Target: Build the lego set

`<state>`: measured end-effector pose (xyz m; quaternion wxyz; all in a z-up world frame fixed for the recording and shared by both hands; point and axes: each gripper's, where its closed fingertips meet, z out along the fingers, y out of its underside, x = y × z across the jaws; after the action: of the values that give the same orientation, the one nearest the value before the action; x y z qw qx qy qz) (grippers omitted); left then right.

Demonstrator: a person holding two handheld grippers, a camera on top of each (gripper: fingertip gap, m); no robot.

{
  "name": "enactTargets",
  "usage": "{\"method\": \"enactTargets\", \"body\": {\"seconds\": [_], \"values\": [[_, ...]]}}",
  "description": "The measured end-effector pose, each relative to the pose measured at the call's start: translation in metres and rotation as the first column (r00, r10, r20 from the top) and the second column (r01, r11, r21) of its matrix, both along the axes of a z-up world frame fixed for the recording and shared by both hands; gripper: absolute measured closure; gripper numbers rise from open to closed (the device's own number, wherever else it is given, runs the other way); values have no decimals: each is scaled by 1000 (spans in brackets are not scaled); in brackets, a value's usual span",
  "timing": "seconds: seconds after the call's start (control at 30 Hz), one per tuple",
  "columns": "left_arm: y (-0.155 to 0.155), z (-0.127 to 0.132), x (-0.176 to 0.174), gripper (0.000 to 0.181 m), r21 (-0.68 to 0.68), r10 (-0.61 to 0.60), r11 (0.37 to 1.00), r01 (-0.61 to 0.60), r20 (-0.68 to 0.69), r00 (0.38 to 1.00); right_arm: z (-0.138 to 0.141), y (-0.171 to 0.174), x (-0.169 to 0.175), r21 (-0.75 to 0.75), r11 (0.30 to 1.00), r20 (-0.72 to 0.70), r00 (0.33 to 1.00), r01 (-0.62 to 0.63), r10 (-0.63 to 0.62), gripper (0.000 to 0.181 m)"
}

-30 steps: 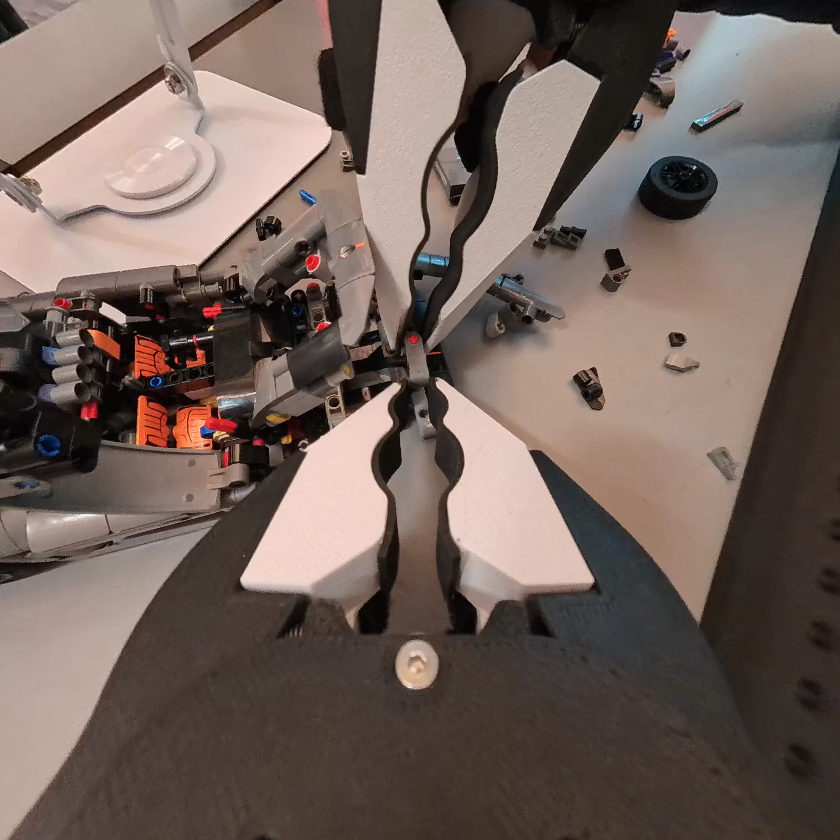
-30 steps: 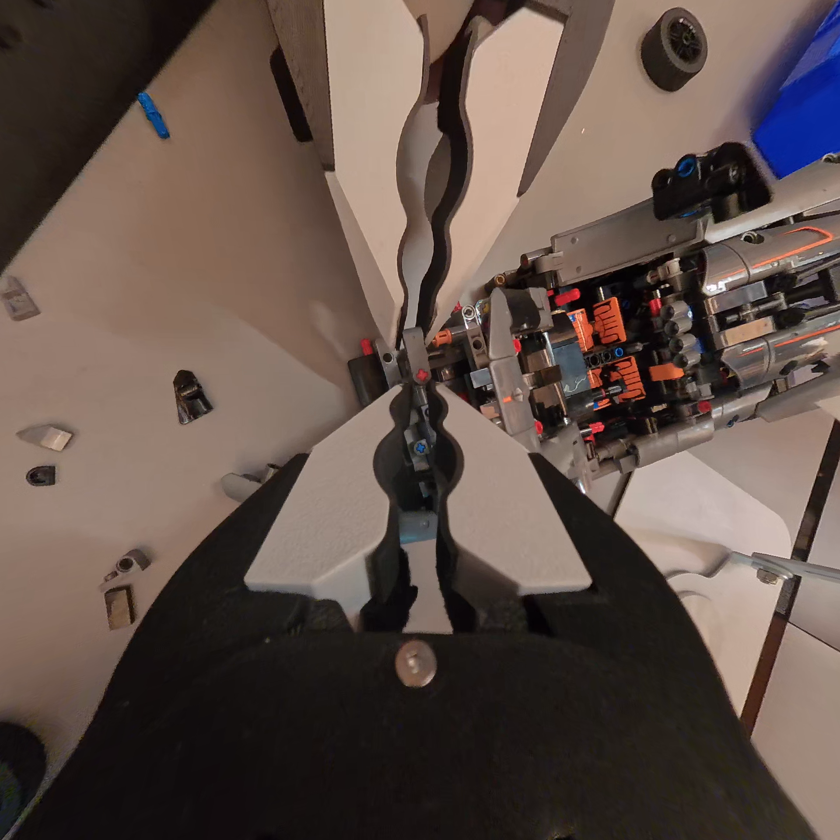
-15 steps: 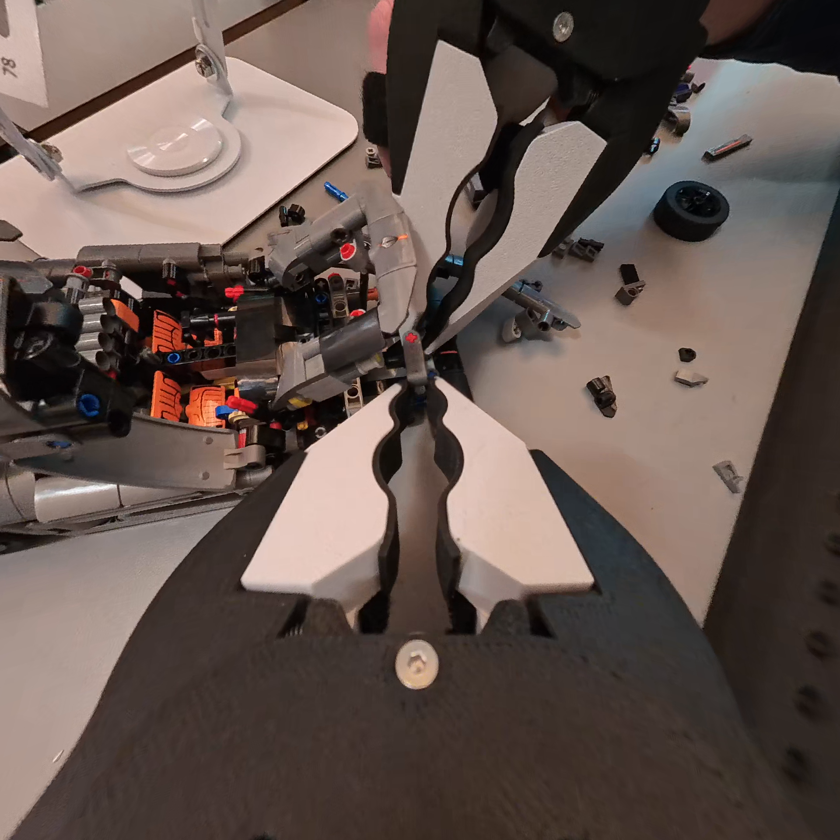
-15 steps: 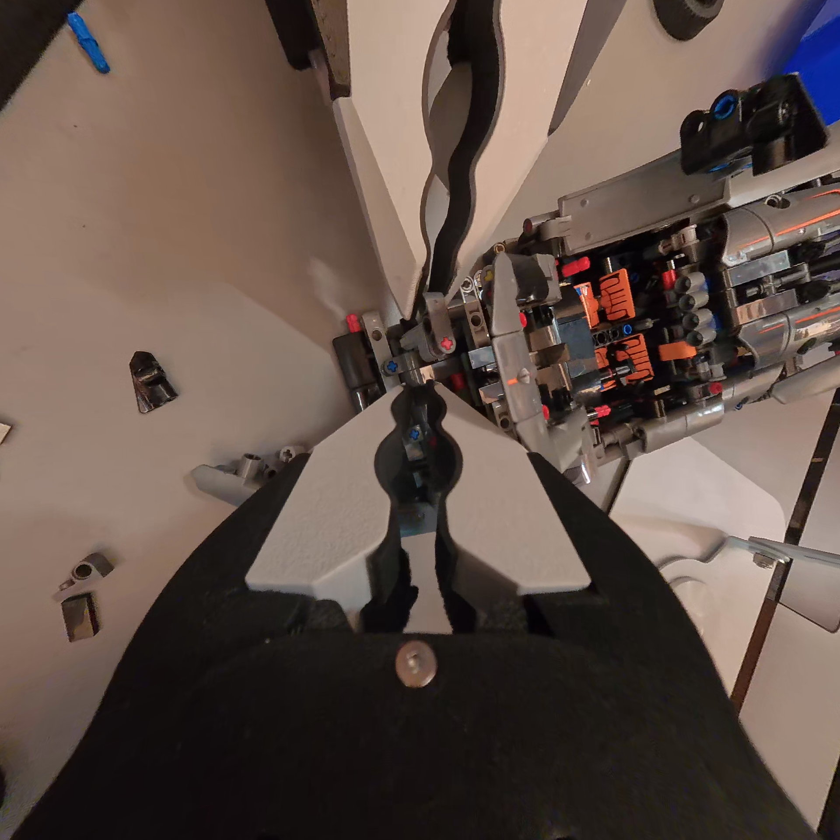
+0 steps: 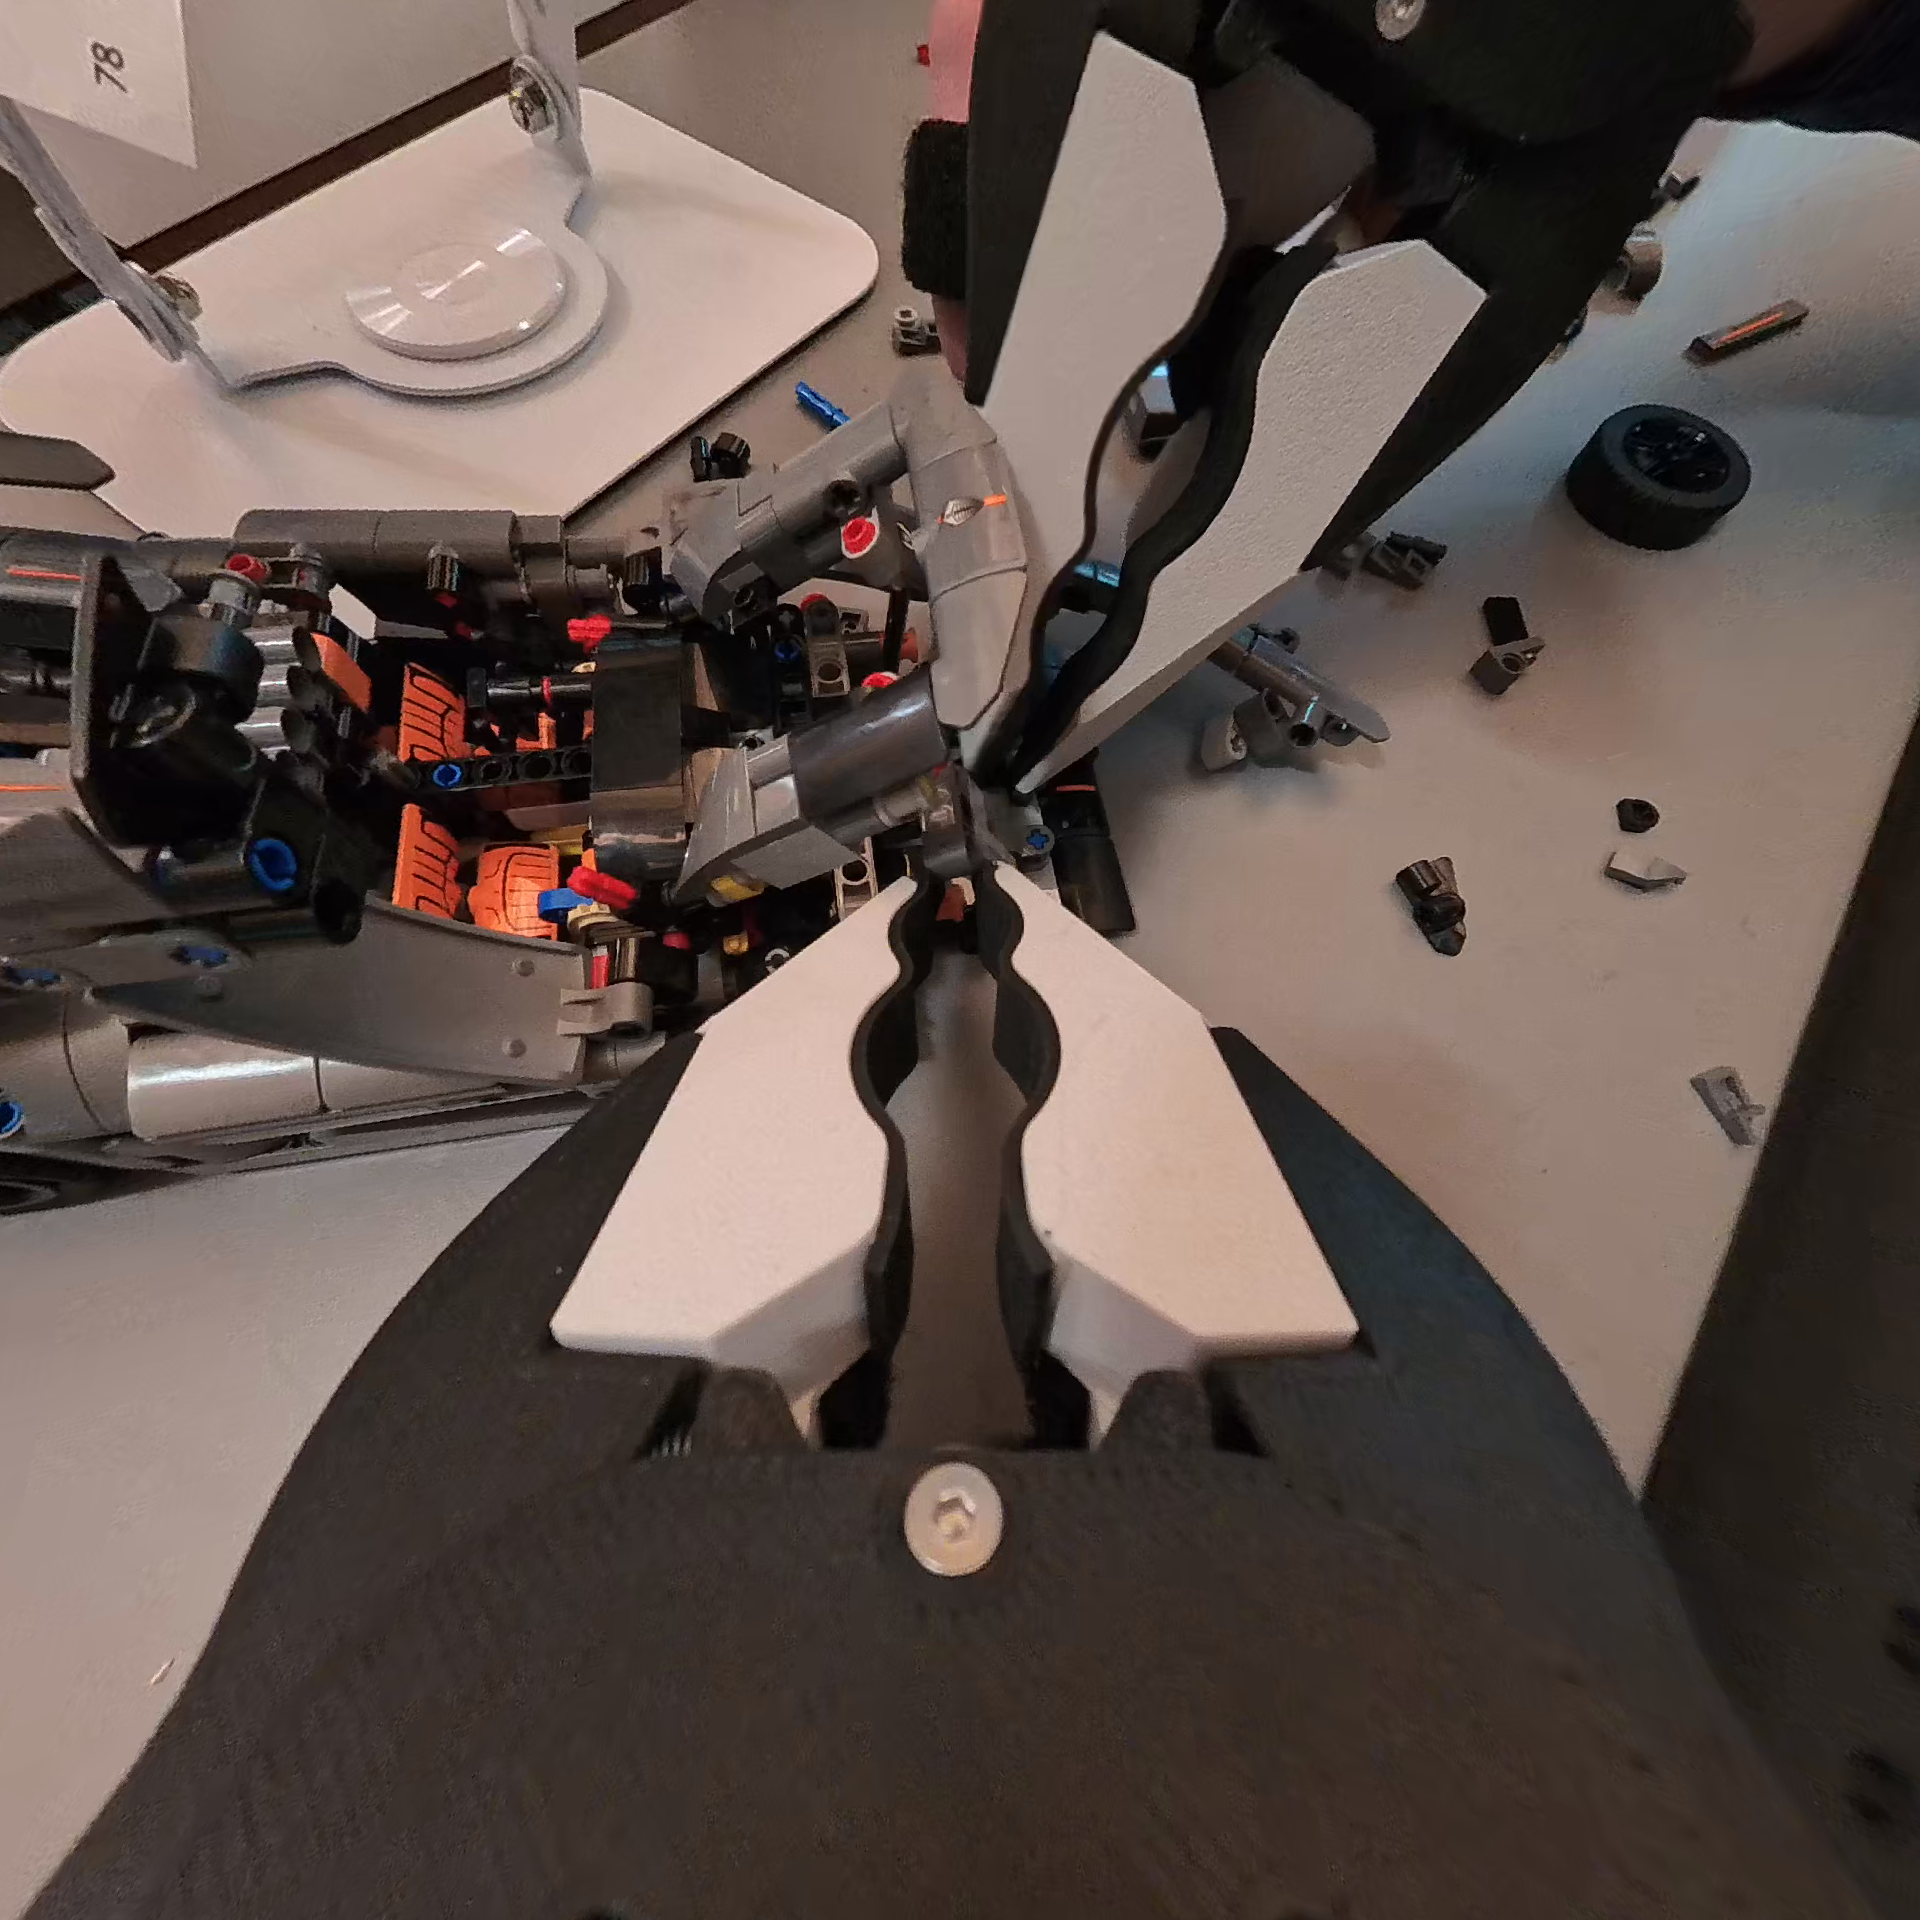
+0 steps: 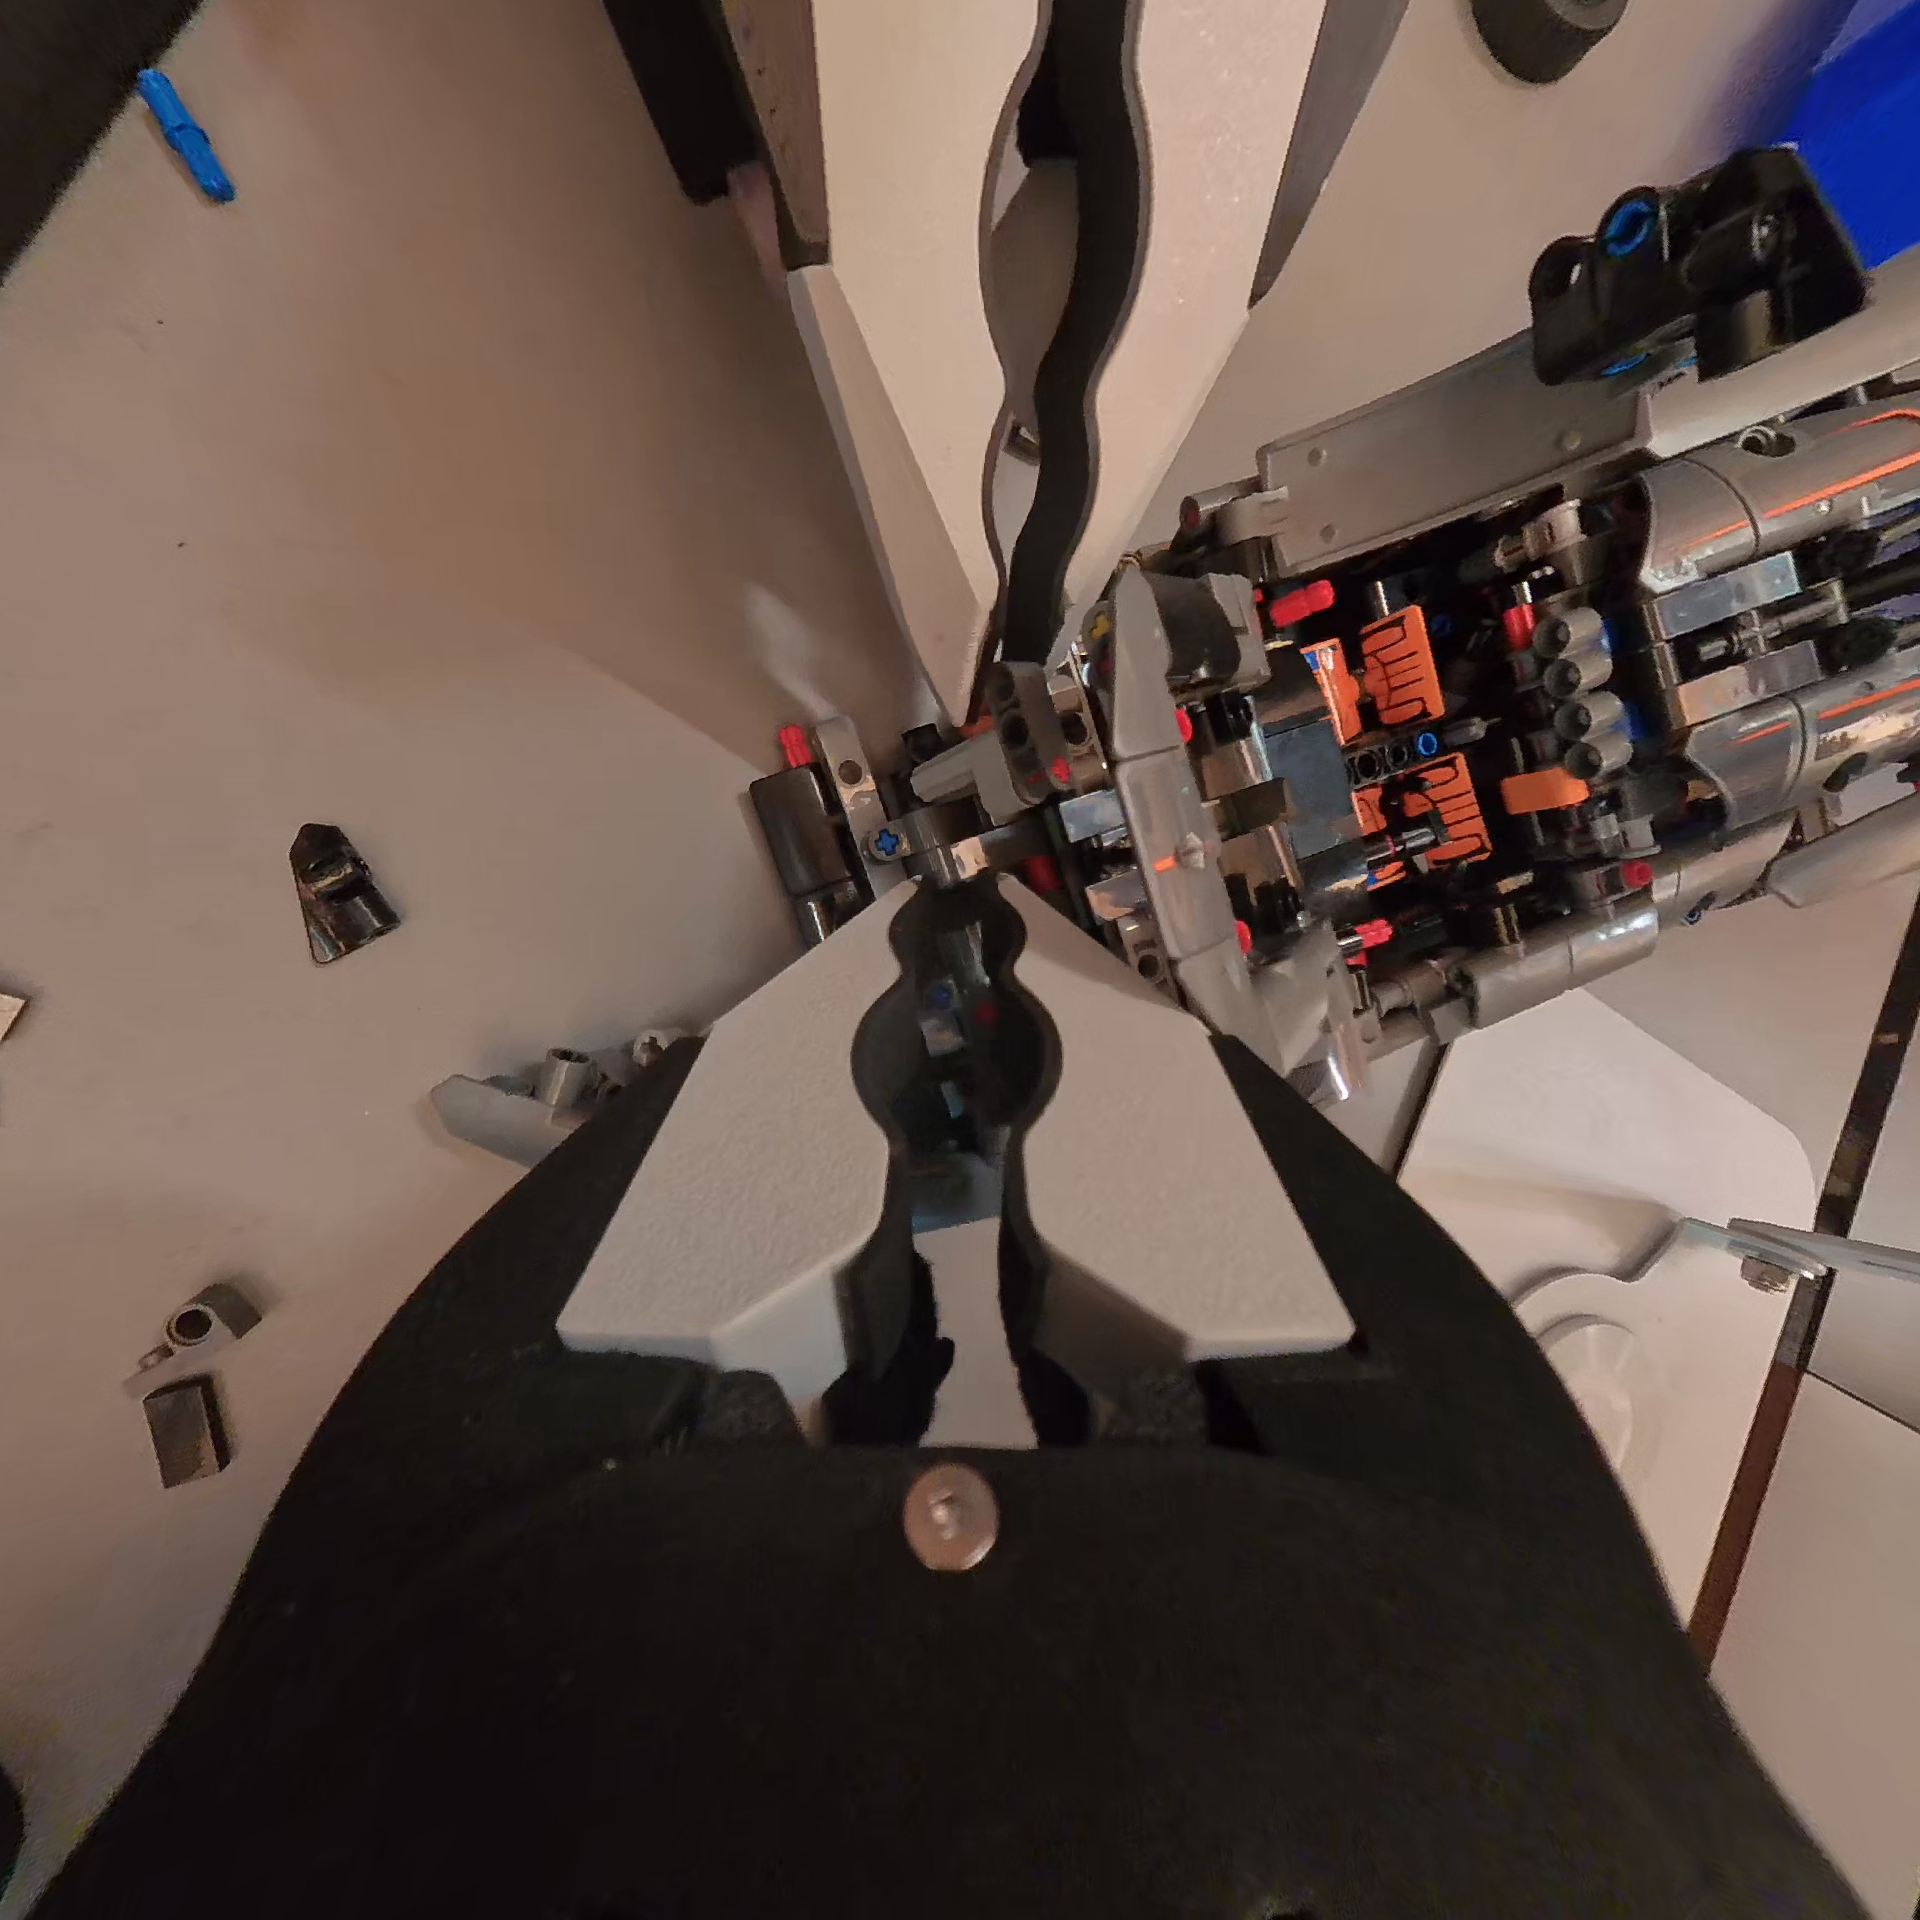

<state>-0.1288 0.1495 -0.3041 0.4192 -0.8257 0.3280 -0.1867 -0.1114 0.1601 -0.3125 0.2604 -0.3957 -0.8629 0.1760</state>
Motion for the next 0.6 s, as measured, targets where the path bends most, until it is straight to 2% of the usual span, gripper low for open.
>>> {"method": "enactTargets", "body": {"seconds": [0.6], "values": [[-3,4,6,177,37,-47,998,47,-1,999,6,-8,-8,-109,994,-43,998,29,-34,166]]}}
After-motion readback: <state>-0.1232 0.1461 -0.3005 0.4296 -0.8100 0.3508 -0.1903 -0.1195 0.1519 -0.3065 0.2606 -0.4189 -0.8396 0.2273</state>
